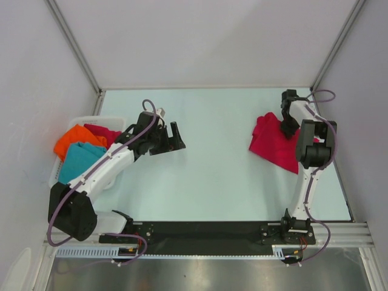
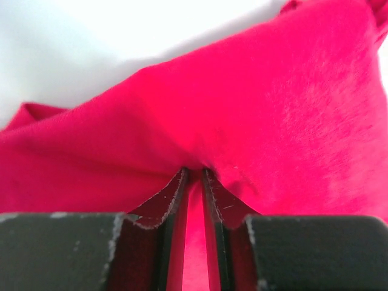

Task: Fold and stack the t-shirts
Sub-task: Put the neatly folded tshirt into the corner of the board with the right arm

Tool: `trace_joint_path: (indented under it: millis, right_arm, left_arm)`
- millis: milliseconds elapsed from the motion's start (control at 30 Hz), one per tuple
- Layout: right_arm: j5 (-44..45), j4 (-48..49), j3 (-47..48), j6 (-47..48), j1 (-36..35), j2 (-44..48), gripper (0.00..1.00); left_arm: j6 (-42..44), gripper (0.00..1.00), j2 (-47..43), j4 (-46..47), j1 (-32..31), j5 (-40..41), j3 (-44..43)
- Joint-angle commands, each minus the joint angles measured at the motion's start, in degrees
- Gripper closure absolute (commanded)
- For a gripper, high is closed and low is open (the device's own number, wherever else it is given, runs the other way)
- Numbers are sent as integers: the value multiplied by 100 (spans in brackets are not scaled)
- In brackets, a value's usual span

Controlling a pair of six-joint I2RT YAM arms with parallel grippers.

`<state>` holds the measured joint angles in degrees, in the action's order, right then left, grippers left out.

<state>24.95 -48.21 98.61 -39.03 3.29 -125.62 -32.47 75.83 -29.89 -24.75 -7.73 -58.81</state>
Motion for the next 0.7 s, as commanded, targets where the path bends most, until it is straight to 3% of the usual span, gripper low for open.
trace_joint_path:
  millis: [0,367,533,667]
  right_arm:
    - [985,-338,-333,-105,418,617,80]
    - [1636,-216,-948,-352,1042,1856,82]
    - [1469,-66,-765,113,614,1937,81]
    - [1302,-495,-248,264,103,1341,81]
  left_arm:
    - [118,4,-227,-8,41,-124,-61]
    - [144,4,-385,-8,50,-194,115]
    - [109,4,-376,71,41,-255,141]
    - [74,4,-411,124,41,-291,185]
